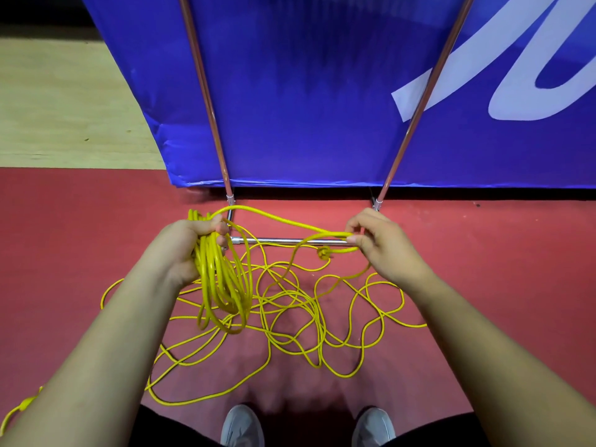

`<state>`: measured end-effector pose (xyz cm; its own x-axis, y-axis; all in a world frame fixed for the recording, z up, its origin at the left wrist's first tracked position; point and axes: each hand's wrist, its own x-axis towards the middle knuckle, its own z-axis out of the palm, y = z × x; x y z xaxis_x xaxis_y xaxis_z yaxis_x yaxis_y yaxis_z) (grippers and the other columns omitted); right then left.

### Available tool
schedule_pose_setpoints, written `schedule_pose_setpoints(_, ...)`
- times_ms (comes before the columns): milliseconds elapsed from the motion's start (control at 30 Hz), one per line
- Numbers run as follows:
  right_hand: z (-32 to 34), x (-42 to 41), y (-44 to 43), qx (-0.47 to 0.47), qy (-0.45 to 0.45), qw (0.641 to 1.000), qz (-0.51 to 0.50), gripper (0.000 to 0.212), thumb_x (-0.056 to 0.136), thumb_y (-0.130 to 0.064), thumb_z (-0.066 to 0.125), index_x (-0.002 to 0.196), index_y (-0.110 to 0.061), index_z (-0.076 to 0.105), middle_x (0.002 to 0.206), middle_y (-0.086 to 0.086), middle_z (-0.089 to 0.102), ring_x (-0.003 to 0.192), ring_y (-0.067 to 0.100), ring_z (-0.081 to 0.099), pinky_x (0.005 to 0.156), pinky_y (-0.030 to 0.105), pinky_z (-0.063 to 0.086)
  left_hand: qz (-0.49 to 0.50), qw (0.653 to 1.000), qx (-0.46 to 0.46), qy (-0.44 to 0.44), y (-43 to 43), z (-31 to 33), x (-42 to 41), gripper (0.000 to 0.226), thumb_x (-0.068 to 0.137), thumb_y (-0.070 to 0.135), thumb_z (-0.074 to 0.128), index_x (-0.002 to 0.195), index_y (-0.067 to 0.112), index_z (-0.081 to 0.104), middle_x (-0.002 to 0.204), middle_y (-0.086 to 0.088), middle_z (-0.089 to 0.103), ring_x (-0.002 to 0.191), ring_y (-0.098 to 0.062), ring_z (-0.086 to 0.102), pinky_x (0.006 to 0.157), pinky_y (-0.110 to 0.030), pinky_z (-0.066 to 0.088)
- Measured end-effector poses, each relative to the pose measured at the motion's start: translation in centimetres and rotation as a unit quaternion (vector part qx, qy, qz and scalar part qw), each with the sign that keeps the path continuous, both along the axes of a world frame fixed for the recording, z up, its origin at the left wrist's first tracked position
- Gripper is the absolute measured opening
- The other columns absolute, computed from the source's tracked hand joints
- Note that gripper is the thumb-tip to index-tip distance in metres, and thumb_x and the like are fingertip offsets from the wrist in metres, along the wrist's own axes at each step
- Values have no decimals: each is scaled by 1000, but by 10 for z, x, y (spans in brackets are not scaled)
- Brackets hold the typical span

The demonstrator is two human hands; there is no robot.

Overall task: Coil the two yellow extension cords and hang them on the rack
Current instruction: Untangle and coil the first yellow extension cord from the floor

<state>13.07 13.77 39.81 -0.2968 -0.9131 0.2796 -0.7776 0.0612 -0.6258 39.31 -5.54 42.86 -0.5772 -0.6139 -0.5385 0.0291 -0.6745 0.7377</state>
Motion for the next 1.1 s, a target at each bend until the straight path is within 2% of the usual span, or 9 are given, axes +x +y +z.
schedule_pose_setpoints(100,-13,-8,9,18,-56,993,-103,19,84,3,60,85,-15,58,81,-4,51,65,11,53,62,23,45,26,999,2,20,-5,-1,2,15,94,10,45,81,17,47,57,7,51,43,-8,46,45,-17,40)
schedule_pose_setpoints(233,-47,-22,28,219,-25,964,-152,19,85,2,63,83,-18,63,79,7,49,61,15,51,63,27,43,60,998,3,36,-1,2,-1,15,95,8,44,83,17,47,57,6,50,42,-8,46,43,-16,40)
schedule_pose_setpoints(367,-50,0,32,234,-295,918,-124,11,96,-2,53,93,-13,50,60,14,54,39,18,59,43,26,48,43,997,-52,43,11,10,-7,15,92,4,48,81,14,50,58,2,51,43,-10,46,44,-17,40)
schedule_pose_setpoints(500,-36,16,16,107,-544,811,-187,14,98,-16,45,89,-9,53,78,27,66,74,37,71,69,39,60,-2,992,-99,77,18,19,-8,13,89,5,51,82,15,48,59,0,49,45,-12,45,45,-20,40)
schedule_pose_setpoints(667,-43,17,7,65,-411,889,-190,17,84,9,64,82,-7,59,75,17,62,63,23,70,62,25,57,-80,988,-124,50,23,15,-7,8,84,6,56,85,11,49,61,-2,50,45,-13,46,45,-21,40)
schedule_pose_setpoints(733,-38,18,7,72,-457,878,-123,28,85,17,56,96,-8,53,74,14,62,56,21,67,55,27,57,-90,988,-124,24,24,10,-6,10,88,2,55,91,9,48,62,-4,50,44,-15,46,45,-22,40)
schedule_pose_setpoints(900,-26,3,5,146,-426,879,-154,27,85,18,43,100,-4,49,78,20,67,36,9,29,42,19,22,-82,989,-119,10,17,5,-5,10,90,2,53,95,9,48,61,-4,50,44,-15,46,43,-20,40)
schedule_pose_setpoints(1033,-13,-2,4,28,-603,792,-95,25,88,14,47,108,0,53,82,17,68,37,10,31,40,18,24,-92,987,-129,4,17,5,-7,9,90,1,53,93,9,50,62,-4,51,45,-16,47,42,-20,40)
schedule_pose_setpoints(1100,-19,-8,3,107,-485,857,-140,22,89,8,48,105,-4,57,75,14,67,38,12,32,40,20,24,-93,987,-129,7,17,5,-7,9,89,2,54,93,9,50,63,-4,50,46,-16,47,43,-20,40)
